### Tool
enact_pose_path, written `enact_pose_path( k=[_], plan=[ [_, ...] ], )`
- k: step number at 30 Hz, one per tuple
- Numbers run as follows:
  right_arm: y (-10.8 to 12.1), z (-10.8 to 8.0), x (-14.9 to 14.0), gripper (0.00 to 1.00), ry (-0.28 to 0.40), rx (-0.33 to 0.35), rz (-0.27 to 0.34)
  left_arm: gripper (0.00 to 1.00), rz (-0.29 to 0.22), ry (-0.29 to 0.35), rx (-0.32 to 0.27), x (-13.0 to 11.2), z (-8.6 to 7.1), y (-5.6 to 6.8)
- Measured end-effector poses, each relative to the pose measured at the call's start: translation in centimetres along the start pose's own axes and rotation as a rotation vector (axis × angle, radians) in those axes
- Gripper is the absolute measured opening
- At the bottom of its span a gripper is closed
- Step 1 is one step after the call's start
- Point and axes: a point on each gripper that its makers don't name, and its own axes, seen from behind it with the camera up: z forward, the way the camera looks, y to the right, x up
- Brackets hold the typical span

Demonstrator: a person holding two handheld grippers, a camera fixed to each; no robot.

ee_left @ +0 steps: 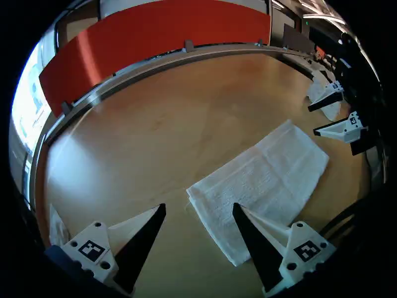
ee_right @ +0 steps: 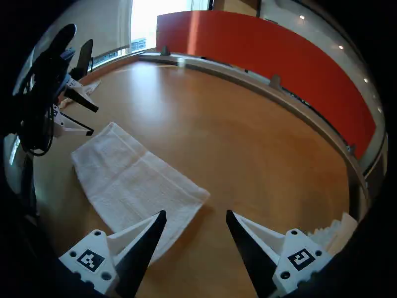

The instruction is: Fold towel

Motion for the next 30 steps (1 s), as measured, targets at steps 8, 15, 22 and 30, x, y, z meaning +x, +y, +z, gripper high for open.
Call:
enact_pose_path(
  k=[8, 15, 22, 30],
  plan=[
    [-2.1, -1.7, -0.8, 0.93, 0.021, 0.017, 0.013, 1.0, -0.04, 0.002, 0.01, -1.7, -2.1, 0.3],
    [-3.8, -3.3, -2.3, 0.93, 0.022, 0.026, 0.025, 1.0, -0.075, -0.008, 0.024, -4.3, -4.2, 1.0],
    [-5.0, -5.1, -4.2, 0.93, 0.016, 0.028, 0.04, 1.0, -0.125, -0.017, 0.034, -7.1, -6.3, 1.8],
    [-5.9, -5.9, -5.5, 0.93, 0.007, 0.04, 0.033, 1.0, -0.172, -0.014, 0.051, -8.8, -7.8, 2.1]
  ],
)
